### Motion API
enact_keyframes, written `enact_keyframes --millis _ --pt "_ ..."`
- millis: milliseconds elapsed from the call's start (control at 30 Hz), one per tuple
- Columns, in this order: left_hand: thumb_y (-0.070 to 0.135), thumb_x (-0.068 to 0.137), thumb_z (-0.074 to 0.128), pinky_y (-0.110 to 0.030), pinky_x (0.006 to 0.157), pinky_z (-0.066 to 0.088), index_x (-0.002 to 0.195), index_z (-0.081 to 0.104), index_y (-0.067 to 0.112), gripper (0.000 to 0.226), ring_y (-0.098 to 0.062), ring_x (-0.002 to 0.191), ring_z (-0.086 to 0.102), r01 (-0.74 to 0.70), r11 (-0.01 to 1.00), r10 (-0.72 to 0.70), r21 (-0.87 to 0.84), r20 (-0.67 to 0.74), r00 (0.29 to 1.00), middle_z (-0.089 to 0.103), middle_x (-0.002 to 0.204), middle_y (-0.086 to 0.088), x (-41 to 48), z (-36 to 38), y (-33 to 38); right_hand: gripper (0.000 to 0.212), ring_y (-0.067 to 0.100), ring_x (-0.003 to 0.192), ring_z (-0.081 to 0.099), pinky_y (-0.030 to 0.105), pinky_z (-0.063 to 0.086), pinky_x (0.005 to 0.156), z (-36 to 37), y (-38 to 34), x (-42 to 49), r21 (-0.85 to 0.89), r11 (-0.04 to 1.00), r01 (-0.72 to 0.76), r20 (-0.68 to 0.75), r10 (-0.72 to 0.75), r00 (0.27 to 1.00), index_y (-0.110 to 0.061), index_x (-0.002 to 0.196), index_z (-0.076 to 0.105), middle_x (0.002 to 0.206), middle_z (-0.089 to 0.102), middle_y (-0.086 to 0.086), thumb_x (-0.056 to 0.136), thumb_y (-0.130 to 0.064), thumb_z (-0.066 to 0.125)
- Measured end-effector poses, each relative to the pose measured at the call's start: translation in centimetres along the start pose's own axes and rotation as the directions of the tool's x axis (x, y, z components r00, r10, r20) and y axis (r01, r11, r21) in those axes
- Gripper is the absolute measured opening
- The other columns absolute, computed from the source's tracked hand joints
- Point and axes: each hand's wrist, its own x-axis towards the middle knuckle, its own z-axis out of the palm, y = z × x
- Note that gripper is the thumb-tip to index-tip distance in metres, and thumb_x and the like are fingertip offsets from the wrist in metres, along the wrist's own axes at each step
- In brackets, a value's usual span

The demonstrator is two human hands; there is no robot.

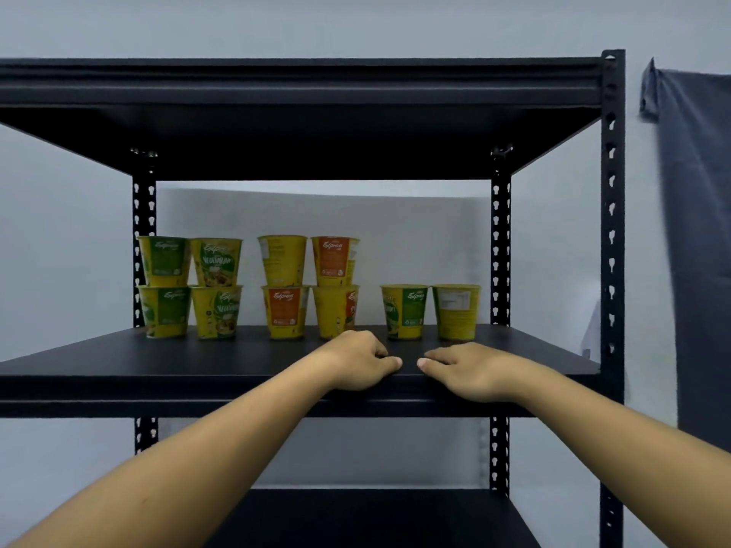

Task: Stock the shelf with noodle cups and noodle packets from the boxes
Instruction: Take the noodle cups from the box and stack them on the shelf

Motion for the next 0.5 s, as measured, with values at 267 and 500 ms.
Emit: enact_keyframes --millis 267,500 --pt "0.061 0.101 0.045 -0.045 0.088 0.059 0.118 0.074 0.03 0.046 -0.017 0.093 0.067 0.02 1.0 -0.022 -0.018 -0.128 0.991 0.073 0.103 0.004 -3.9 0.5 -0.2 0.055 0.022 0.134 0.049 0.04 0.043 0.11 1.7 -1.8 -3.1 0.018 1.0 0.022 -0.169 -0.018 0.985 -0.029 0.15 0.048 0.15 0.052 -0.001 0.105 -0.057 0.031" --pt "0.046 0.103 0.053 -0.034 0.11 0.046 0.144 0.06 0.021 0.048 -0.013 0.13 0.057 -0.199 0.98 0.184 -0.013 -0.331 0.926 0.063 0.141 0.005 -13.9 2.2 -2.9 0.059 0.01 0.147 0.034 0.032 0.031 0.119 5.0 -6.9 -10.2 -0.08 0.979 0.185 -0.323 -0.201 0.925 -0.029 0.158 0.034 0.16 0.038 -0.011 0.105 -0.055 0.036"
